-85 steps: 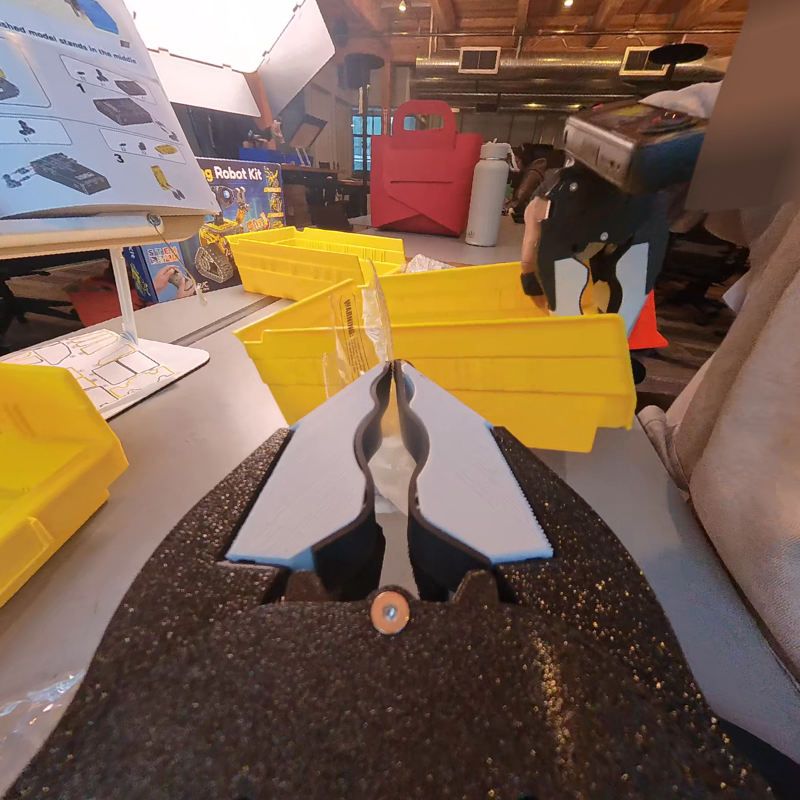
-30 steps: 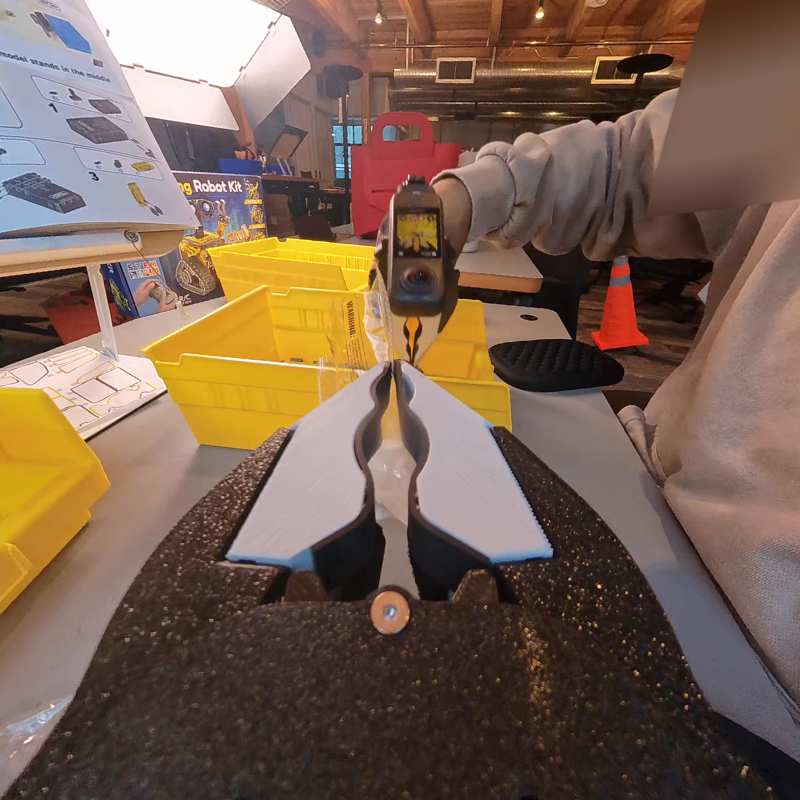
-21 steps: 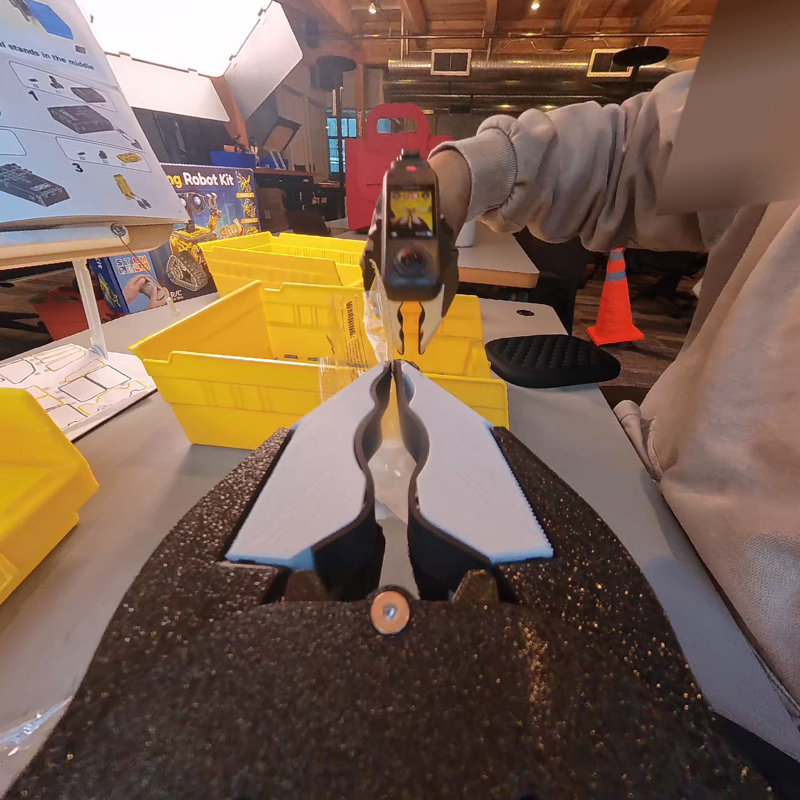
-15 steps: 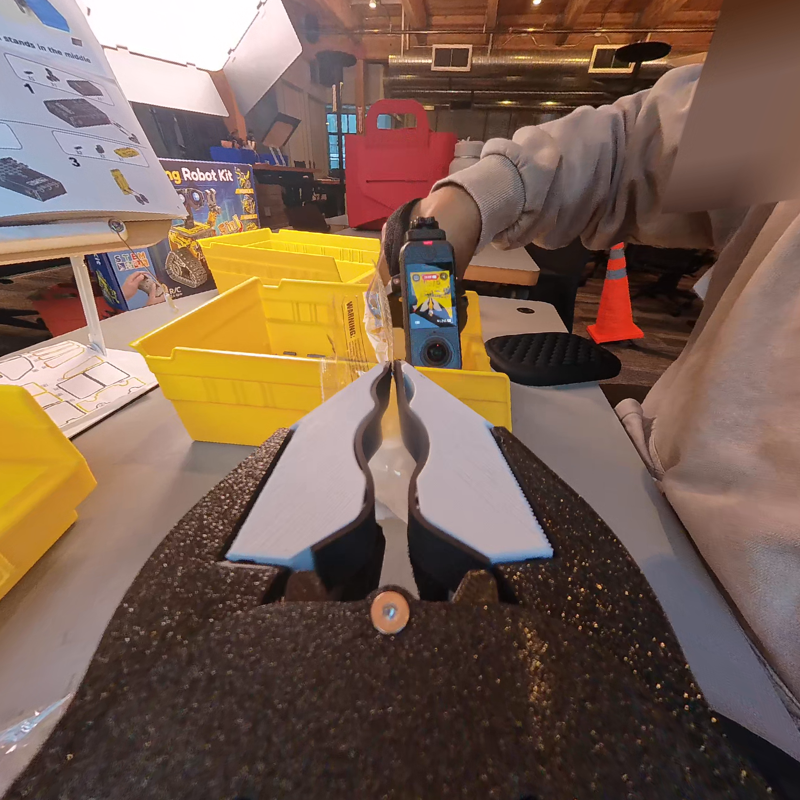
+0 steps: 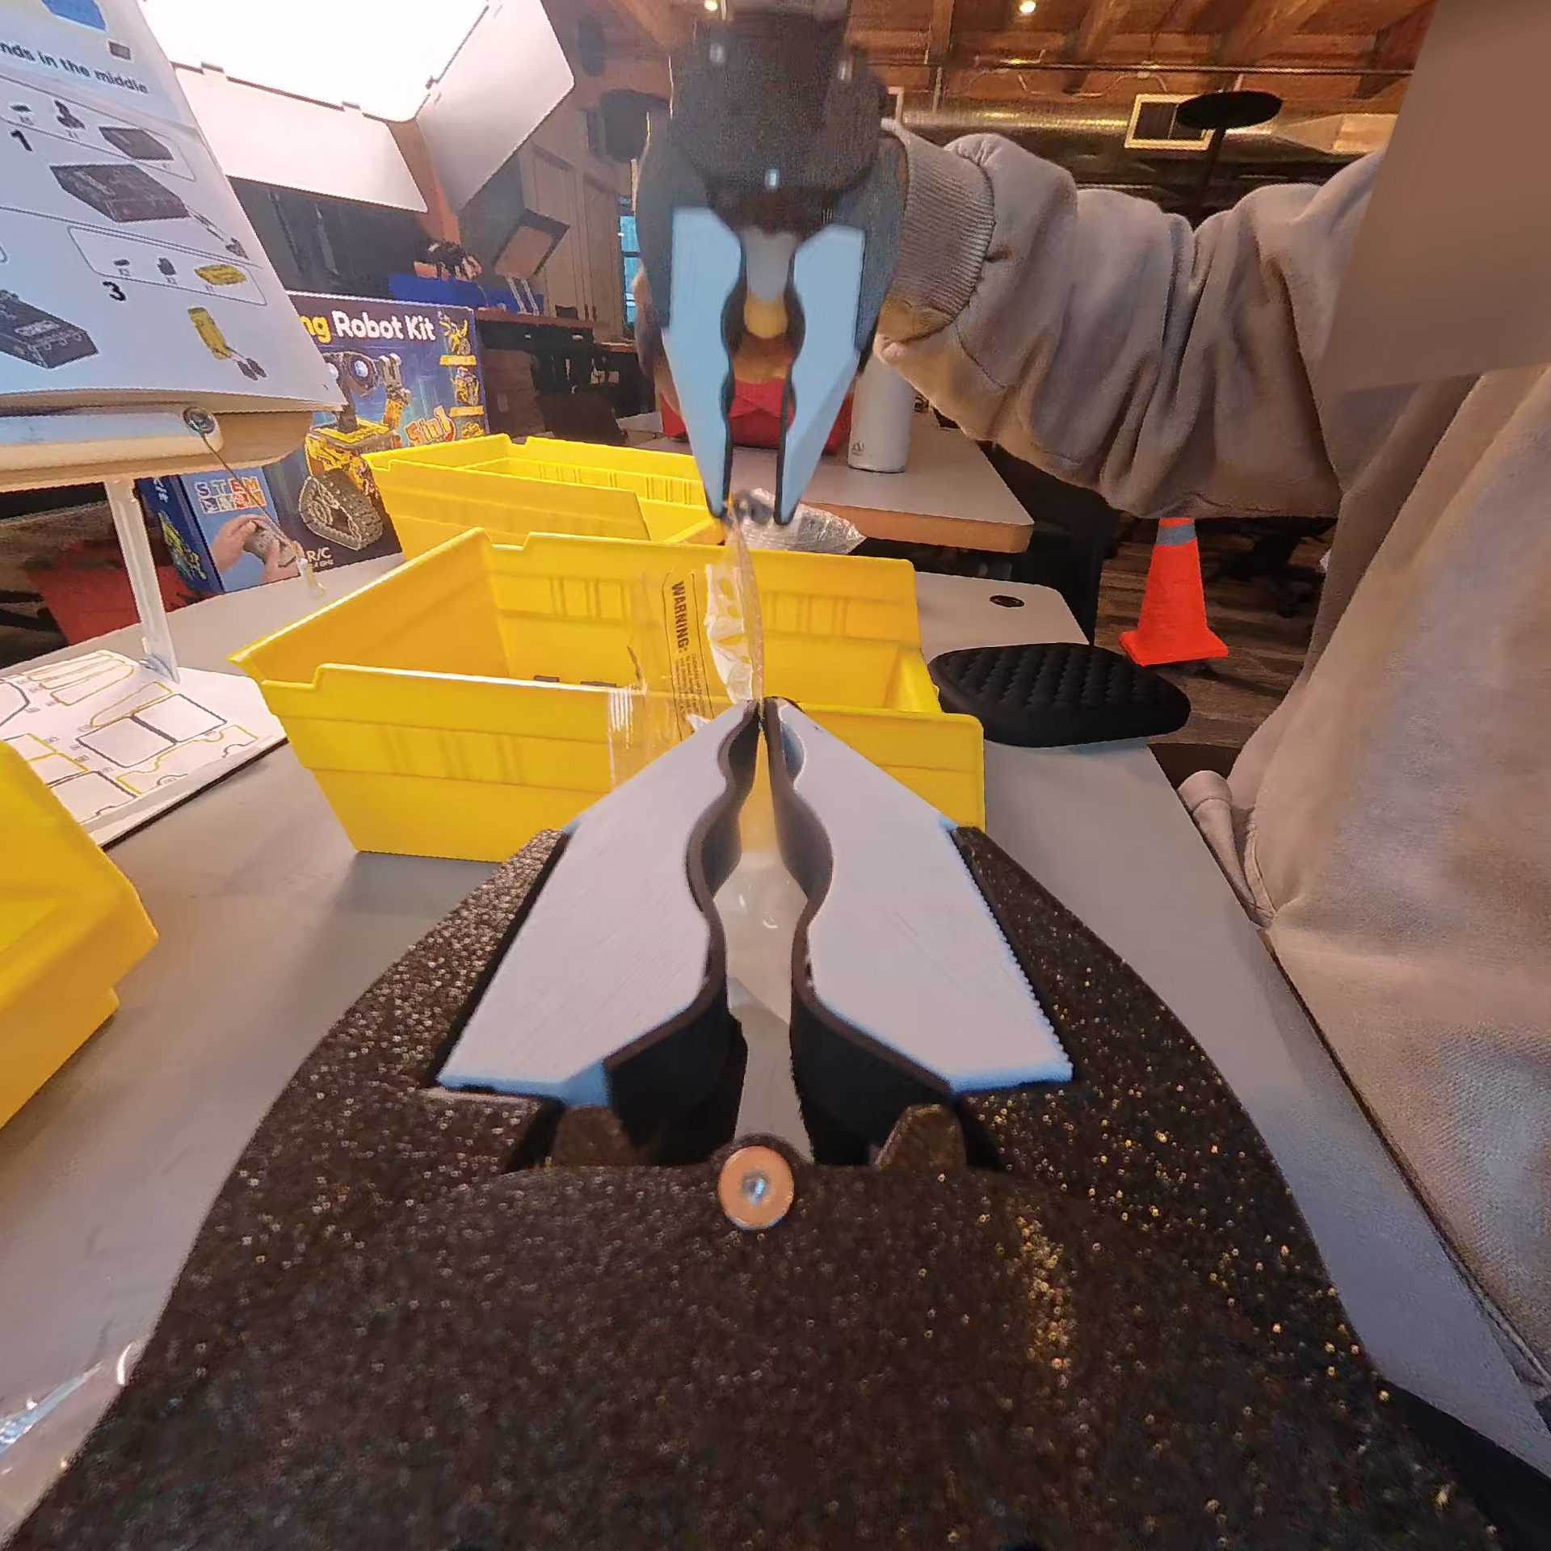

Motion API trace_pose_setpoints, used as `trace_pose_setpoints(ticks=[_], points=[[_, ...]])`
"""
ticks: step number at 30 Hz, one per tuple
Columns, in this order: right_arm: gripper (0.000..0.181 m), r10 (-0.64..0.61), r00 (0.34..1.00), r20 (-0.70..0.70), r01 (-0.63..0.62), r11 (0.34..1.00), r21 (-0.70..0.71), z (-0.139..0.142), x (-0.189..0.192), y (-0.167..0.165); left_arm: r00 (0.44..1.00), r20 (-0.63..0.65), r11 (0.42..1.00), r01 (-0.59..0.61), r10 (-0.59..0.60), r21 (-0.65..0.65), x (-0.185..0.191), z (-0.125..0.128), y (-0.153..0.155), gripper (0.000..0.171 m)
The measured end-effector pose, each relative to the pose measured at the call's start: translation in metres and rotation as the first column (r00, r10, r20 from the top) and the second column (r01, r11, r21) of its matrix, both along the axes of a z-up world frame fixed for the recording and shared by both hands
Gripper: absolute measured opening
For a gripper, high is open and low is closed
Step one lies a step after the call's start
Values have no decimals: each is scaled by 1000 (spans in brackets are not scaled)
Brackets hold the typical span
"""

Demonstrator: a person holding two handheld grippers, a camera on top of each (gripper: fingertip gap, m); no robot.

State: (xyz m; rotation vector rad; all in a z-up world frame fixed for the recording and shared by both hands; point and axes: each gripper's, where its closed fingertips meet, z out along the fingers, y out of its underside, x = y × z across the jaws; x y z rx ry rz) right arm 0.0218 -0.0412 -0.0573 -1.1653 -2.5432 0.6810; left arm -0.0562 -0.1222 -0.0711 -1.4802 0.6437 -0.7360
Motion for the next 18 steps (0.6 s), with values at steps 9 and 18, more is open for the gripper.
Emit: trace_pose_setpoints(ticks=[9, 18], points=[[17, 53, 987, -149, -77, 985, -157, 3, -53, -43, 996, 59, 998, 60, -61, 28, 6, 7, -7, 0], [22, 18, 984, -176, -64, 964, -256, 11, -55, -39, 991, 100, 995, 82, -88, 64, 6, 18, -12, 0]])
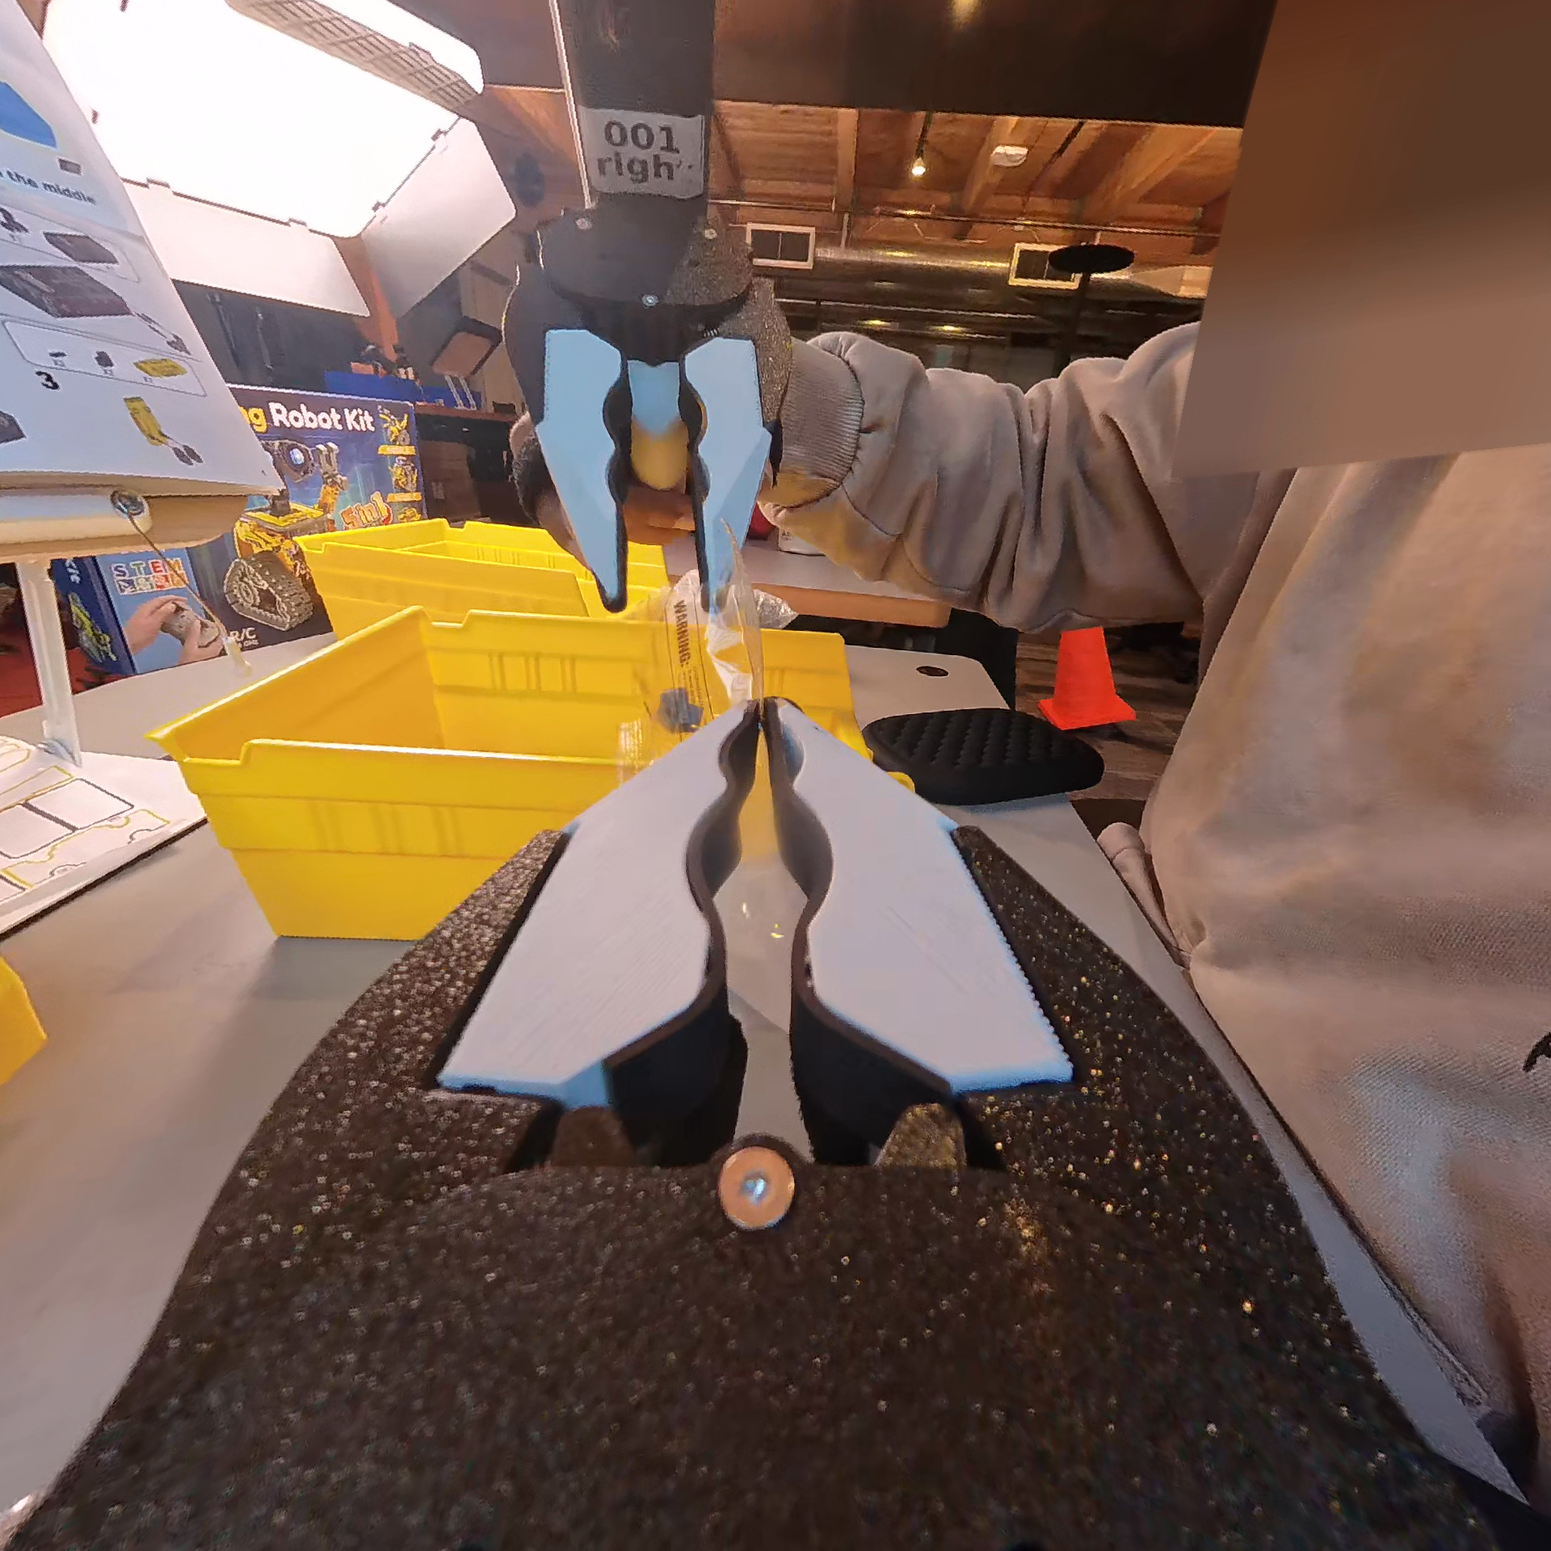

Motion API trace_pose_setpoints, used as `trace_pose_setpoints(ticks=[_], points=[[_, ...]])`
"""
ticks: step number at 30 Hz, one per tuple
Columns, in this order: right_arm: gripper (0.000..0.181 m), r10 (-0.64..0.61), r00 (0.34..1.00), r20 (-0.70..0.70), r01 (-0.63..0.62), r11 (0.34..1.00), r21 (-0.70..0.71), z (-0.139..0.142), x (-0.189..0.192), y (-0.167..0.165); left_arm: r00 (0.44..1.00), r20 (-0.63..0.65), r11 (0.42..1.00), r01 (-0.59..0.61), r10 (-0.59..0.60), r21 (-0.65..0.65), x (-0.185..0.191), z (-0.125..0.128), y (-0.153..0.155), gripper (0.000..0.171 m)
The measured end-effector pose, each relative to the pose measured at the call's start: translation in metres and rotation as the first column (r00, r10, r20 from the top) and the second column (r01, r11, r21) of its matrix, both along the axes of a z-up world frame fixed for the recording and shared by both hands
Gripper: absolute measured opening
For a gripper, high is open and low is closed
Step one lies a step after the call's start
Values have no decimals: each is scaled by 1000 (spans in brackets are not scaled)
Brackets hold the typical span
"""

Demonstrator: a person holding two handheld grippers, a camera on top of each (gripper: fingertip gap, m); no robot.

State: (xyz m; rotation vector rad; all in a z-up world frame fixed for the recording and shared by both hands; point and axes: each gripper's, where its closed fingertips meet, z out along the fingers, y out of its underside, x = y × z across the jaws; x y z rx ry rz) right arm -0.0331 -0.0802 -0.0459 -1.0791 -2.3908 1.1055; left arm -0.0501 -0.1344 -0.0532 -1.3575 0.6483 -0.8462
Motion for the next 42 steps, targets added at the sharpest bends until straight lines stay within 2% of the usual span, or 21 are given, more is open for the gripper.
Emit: trace_pose_setpoints(ticks=[5, 8, 11, 14, 17, 19, 20, 24, 28, 31, 36, 42], points=[[25, -17, 999, -30, 16, 1000, -17, 10, 7, 6, 1000, 7, 1000, 1, -1, 1, 0, 1, 0, 0], [25, -53, 999, 1, 53, 995, 83, 5, 23, 30, 1000, 7, 1000, -3, 3, -4, -1, 0, 1, 0], [25, -89, 972, 220, 28, 963, 267, -37, 65, 67, 1000, 1, 1000, -5, 5, -16, -1, -3, 2, 0], [25, -157, 879, 451, -48, 911, 411, -89, 111, 102, 1000, -8, 1000, -2, 2, -30, 1, -7, 4, 0], [24, -192, 796, 574, -141, 863, 485, -126, 137, 116, 1000, -15, 999, -5, 5, -39, 1, -10, 5, 0], [22, -214, 761, 612, -213, 810, 547, -142, 147, 127, 1000, -15, 999, -9, 8, -45, 1, -11, 6, 0], [22, -210, 756, 620, -227, 804, 549, -147, 148, 127, 1000, -15, 999, -10, 10, -48, 0, -12, 7, 0], [20, -216, 734, 644, -282, 765, 578, -151, 151, 129, 1000, -14, 998, -11, 10, -59, -1, -14, 8, 0], [19, -217, 725, 653, -286, 768, 573, -154, 152, 128, 1000, -21, 998, -5, 4, -63, 1, -15, 8, 0], [5, -225, 730, 645, -298, 745, 597, -157, 149, 132, 1000, -26, 998, -4, 3, -64, 1, -16, 8, 0], [17, -250, 722, 645, -303, 725, 619, -161, 147, 138, 1000, -30, 998, -5, 3, -61, 2, -15, 7, 0], [18, -241, 728, 642, -299, 731, 614, -159, 145, 139, 999, -35, 998, -5, 3, -58, 2, -14, 6, 0]])
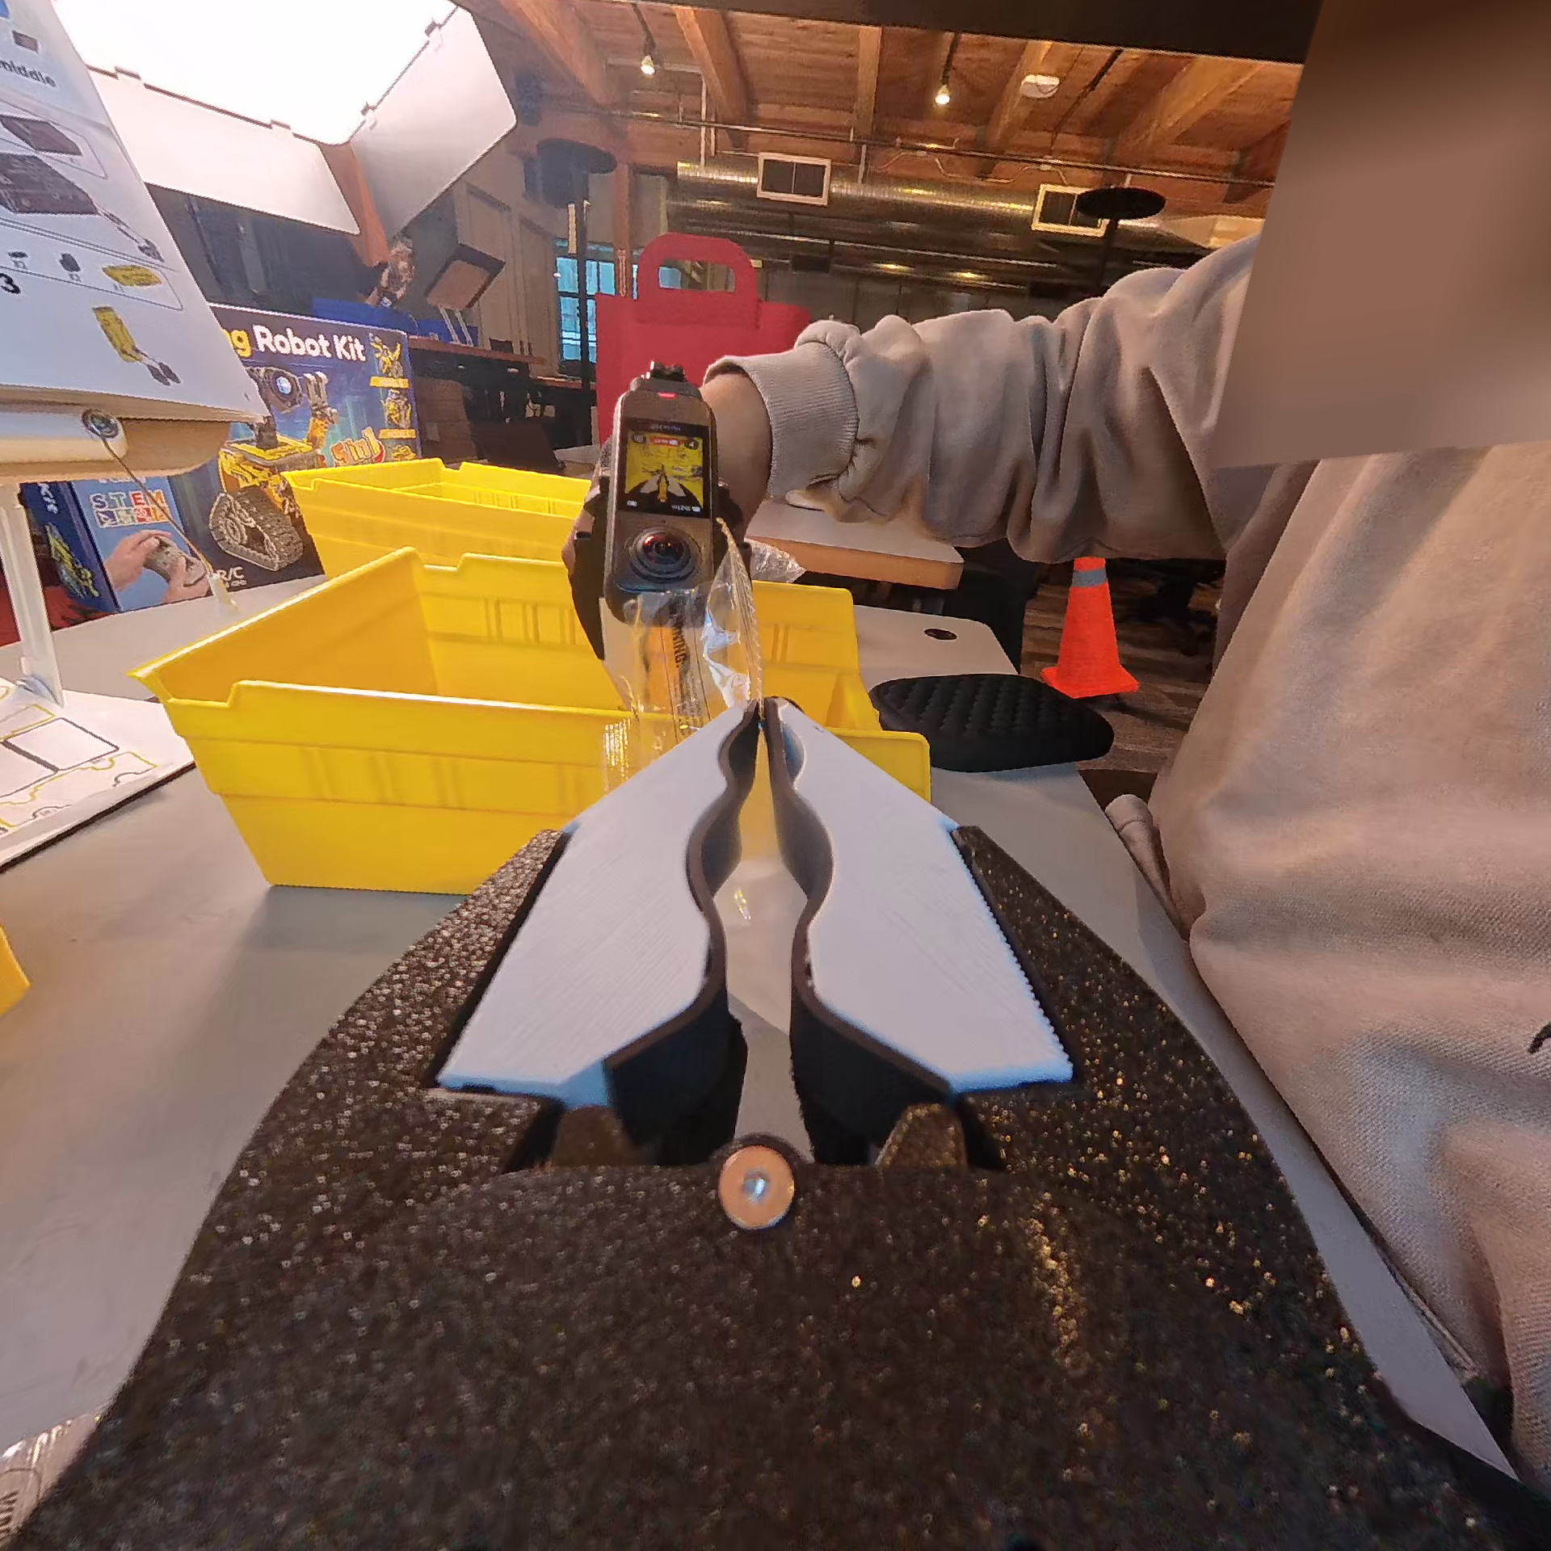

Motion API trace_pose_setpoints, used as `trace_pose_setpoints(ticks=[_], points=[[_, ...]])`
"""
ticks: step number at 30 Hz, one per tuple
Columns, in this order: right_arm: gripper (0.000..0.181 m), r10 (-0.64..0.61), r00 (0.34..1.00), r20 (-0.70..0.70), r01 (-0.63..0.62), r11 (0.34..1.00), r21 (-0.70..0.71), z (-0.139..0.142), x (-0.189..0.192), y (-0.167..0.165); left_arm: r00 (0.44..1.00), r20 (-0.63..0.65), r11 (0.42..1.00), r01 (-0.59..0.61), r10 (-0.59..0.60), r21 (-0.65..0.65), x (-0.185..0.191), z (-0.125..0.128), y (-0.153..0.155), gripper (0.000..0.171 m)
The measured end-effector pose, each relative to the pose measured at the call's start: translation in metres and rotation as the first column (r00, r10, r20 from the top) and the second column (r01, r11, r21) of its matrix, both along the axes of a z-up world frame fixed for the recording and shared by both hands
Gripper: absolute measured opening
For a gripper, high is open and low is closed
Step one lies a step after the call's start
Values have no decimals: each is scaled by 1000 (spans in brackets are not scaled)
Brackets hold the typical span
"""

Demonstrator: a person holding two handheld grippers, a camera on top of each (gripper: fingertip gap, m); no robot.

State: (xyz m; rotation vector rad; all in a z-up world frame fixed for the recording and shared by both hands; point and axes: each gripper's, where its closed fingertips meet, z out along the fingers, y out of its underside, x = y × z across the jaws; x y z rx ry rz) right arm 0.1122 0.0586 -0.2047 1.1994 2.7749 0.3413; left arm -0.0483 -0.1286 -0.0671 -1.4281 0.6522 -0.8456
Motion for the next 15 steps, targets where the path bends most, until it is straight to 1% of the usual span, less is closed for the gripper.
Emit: trace_pose_setpoints(ticks=[4, 6, 7, 9, 10, 11, 13, 15], points=[[18, -2, 1000, 21, 2, 1000, -30, -5, 3, -3, 1000, -3, 1000, 3, -3, -1, 0, 0, 0, 0], [7, 11, 1000, 25, -10, 1000, -20, -5, 2, -1, 1000, -5, 1000, 2, -2, -1, 0, -1, 0, 0], [7, 10, 1000, 30, -9, 1000, -21, -6, 2, -2, 1000, -5, 1000, 2, -2, -1, 0, -1, -1, 0], [7, 13, 1000, 25, -12, 999, -32, -3, 2, -2, 1000, -2, 1000, 2, -2, -1, -1, 0, 0, 0], [7, -1, 1000, 0, 1, 998, -56, 2, -1, -5, 1000, -1, 1000, 2, -2, 0, -1, 0, 0, 0], [7, -28, 999, -39, 24, 995, -102, 11, -7, -10, 1000, 1, 1000, 3, -3, 1, -1, 0, -1, 0], [7, -89, 981, -173, 45, 969, -243, 40, -30, -26, 1000, 6, 1000, 8, -8, 3, 0, 1, -1, 0], [7, -153, 925, -349, -13, 902, -431, 83, -63, -55, 1000, 7, 1000, 17, -17, 4, 1, 0, -1, 0]])
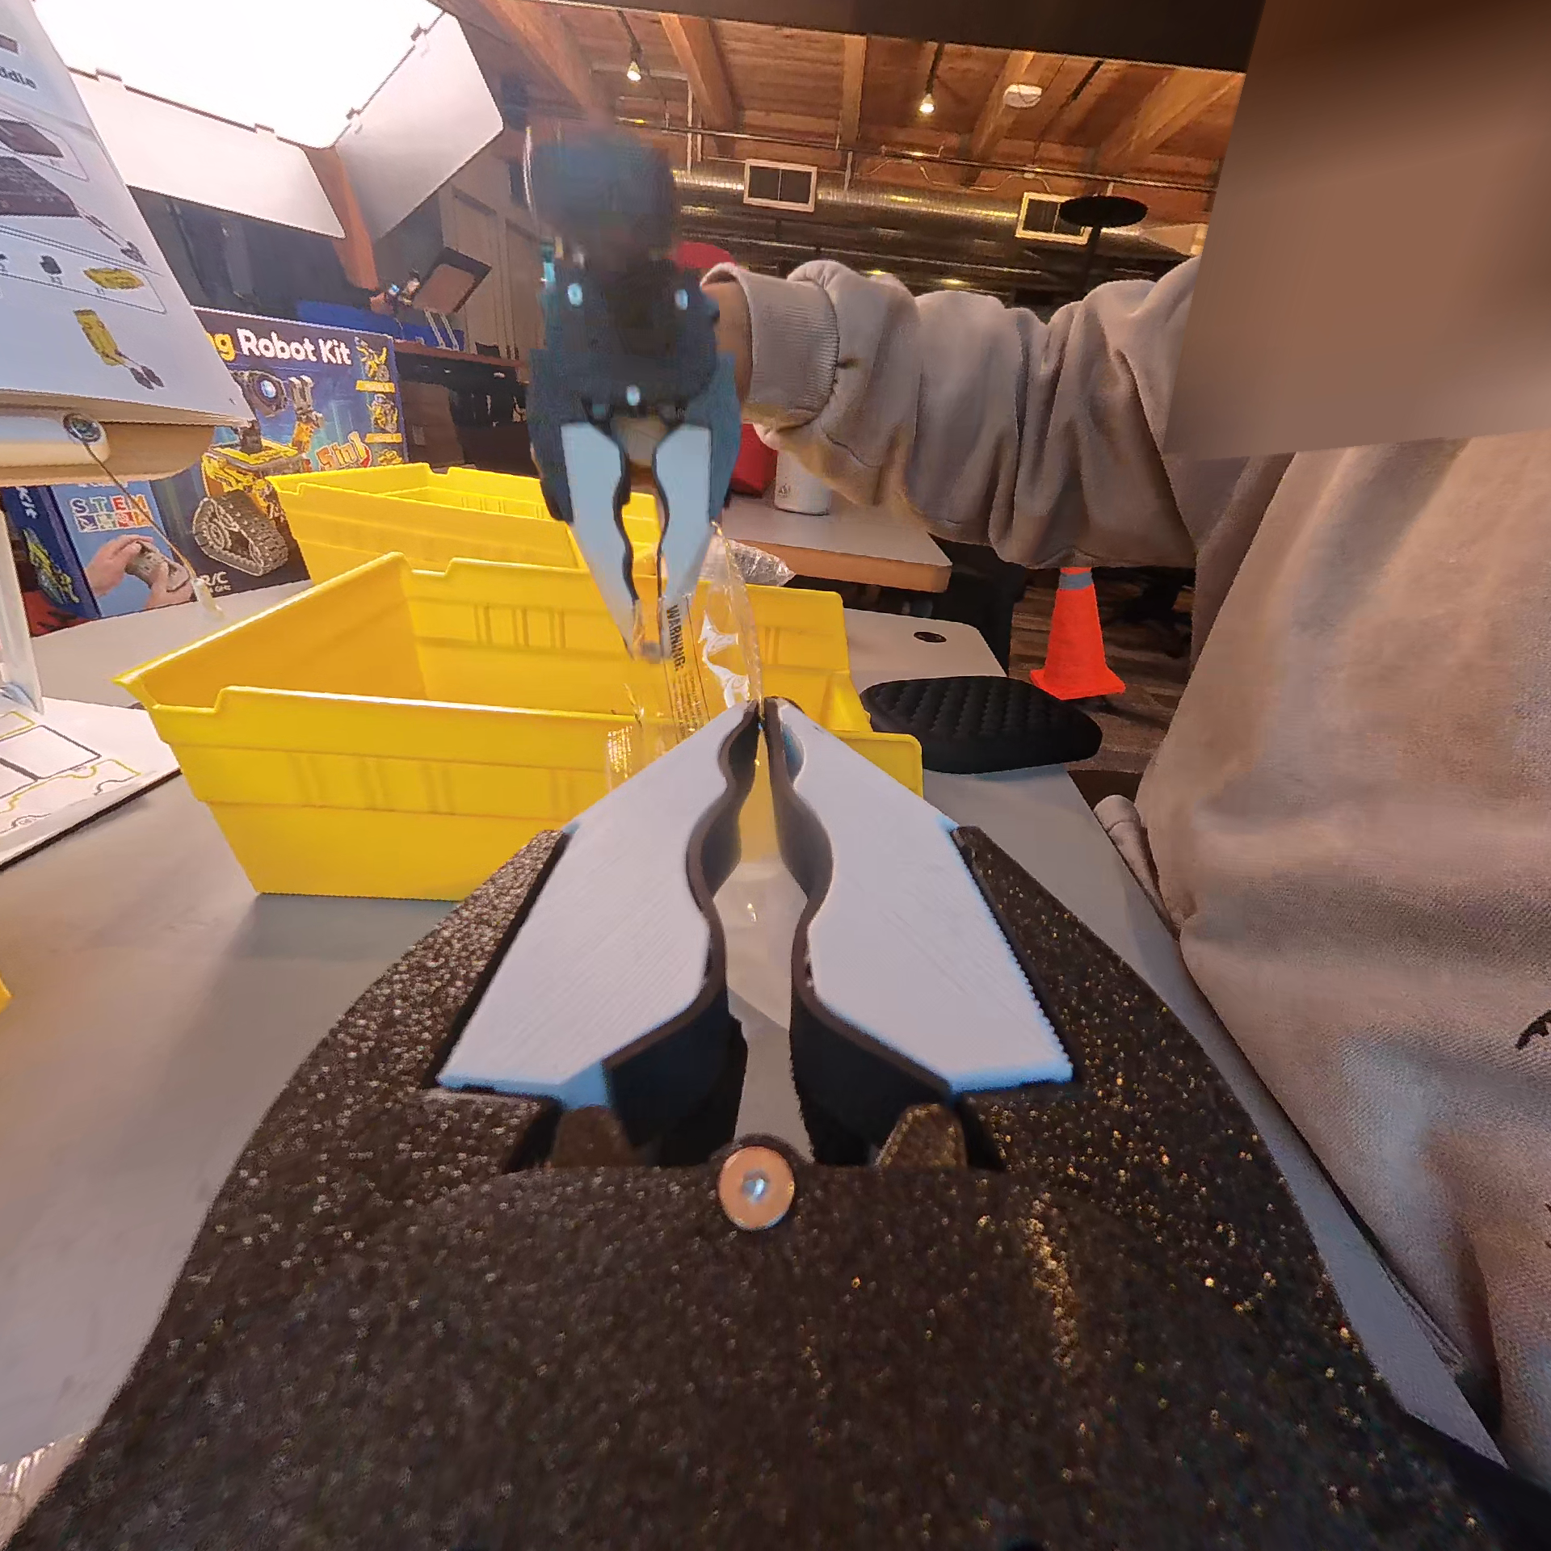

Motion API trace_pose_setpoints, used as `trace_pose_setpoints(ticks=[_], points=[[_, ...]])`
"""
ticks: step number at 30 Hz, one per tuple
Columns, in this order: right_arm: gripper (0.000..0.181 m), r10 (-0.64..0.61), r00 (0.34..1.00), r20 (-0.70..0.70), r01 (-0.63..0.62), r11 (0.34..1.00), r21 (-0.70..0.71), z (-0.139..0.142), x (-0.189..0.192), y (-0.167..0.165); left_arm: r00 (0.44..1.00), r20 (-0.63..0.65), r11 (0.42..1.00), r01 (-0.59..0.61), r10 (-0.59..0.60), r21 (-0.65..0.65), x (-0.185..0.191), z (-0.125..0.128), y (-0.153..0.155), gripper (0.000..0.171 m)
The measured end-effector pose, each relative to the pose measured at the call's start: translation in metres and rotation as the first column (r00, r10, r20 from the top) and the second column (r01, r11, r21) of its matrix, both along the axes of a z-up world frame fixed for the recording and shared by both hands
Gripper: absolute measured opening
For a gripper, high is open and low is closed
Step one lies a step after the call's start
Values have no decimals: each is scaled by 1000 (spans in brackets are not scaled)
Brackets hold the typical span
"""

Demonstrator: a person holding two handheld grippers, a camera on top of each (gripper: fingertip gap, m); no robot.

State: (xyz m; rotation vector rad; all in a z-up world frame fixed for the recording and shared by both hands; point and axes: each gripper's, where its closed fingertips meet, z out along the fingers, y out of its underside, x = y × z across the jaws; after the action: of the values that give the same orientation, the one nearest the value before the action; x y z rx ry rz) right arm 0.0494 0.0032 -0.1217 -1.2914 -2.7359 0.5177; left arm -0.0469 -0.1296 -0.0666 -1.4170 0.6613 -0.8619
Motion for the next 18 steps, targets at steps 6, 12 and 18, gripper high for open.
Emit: trace_pose_setpoints(ticks=[6, 12, 18], points=[[7, 36, 910, -413, -170, 941, -293, 81, -61, -80, 1000, 9, 999, 26, -26, 19, 5, 2, -4, 0], [14, 41, 898, -437, -182, 941, -286, 66, -76, -97, 999, 22, 999, 28, -29, 36, 4, 7, -6, 0], [16, -20, 934, -356, -48, 982, -180, 54, -53, -45, 999, 25, 999, 35, -36, 41, 4, 9, -8, 0]])
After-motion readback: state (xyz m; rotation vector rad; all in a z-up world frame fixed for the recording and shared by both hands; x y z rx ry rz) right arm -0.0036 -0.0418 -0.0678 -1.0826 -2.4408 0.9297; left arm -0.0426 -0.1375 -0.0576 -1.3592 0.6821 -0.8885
